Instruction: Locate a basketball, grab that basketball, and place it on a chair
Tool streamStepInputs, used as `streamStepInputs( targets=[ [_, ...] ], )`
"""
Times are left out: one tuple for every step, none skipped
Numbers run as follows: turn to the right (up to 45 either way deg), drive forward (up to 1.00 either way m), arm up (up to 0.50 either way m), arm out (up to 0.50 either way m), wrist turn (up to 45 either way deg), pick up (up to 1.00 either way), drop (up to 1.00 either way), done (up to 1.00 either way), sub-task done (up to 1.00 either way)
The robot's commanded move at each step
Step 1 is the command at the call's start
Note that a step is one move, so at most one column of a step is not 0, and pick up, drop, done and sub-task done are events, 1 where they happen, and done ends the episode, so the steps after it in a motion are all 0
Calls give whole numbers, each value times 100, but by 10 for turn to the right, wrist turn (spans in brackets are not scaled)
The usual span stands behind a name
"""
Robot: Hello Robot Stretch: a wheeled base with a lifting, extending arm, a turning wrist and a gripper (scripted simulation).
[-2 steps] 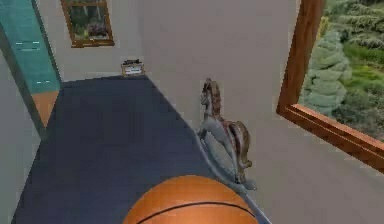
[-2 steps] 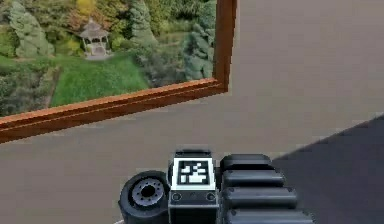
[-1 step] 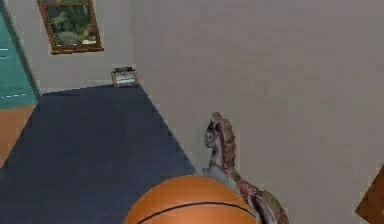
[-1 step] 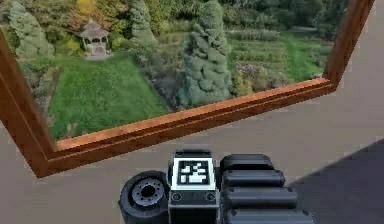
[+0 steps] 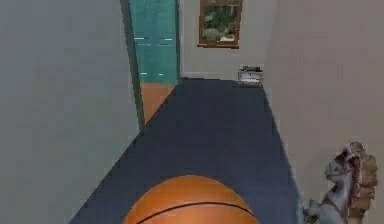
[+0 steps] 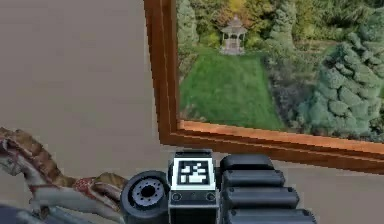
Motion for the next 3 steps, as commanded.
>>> streamStepInputs(
  targets=[
    [0,100,0,0,0,0,0,0,0],
    [0,100,0,0,0,0,0,0,0],
    [-120,0,0,0,0,0,0,0,0]
  ],
)
